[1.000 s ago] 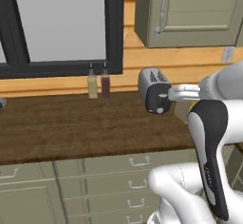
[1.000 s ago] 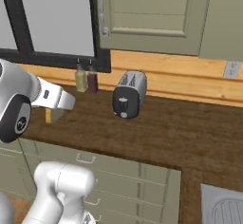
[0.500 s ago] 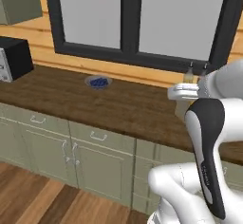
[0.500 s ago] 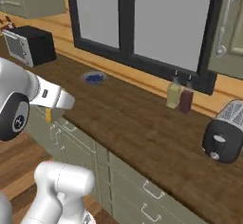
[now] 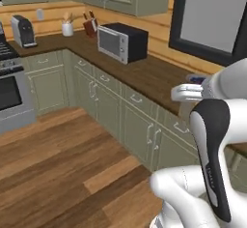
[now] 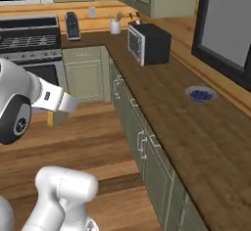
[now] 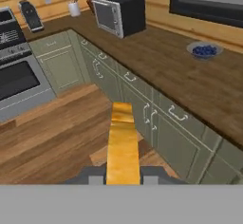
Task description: Start the toaster. Once the lever pops up, take the bread to the plate on the dining counter.
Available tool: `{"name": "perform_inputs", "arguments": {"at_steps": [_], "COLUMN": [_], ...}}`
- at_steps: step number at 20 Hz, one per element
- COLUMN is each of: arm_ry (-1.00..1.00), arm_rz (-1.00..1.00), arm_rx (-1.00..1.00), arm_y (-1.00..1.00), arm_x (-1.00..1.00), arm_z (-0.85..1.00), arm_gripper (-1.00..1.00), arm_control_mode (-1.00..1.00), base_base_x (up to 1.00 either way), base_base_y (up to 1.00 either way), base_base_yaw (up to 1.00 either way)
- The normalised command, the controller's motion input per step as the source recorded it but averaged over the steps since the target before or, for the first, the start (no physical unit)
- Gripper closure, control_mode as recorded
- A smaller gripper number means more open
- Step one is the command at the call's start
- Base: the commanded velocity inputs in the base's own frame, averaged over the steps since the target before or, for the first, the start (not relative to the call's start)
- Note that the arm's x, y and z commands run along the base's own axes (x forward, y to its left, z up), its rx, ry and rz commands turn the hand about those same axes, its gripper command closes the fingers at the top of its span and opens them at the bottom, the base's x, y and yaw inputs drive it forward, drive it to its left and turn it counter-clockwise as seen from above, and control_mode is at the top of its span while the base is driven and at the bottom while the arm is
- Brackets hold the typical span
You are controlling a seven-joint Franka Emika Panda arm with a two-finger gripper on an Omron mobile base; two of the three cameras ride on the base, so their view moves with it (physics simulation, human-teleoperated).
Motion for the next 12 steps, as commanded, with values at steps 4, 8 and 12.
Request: {"name": "perform_inputs", "arguments": {"at_steps": [4,8,12], "arm_ry": [0.00,0.00,0.00], "arm_rz": [0.00,0.00,0.00], "arm_rx": [0.00,0.00,0.00], "arm_y": [0.00,0.00,0.00], "arm_x": [0.00,0.00,0.00], "arm_z": [0.00,0.00,0.00], "arm_gripper": [1.00,1.00,1.00], "arm_control_mode": [1.00,1.00,1.00], "base_base_x": [0.00,0.13,0.36], "base_base_y": [0.76,0.68,0.61], "base_base_yaw": [0.69,0.61,0.56]}}
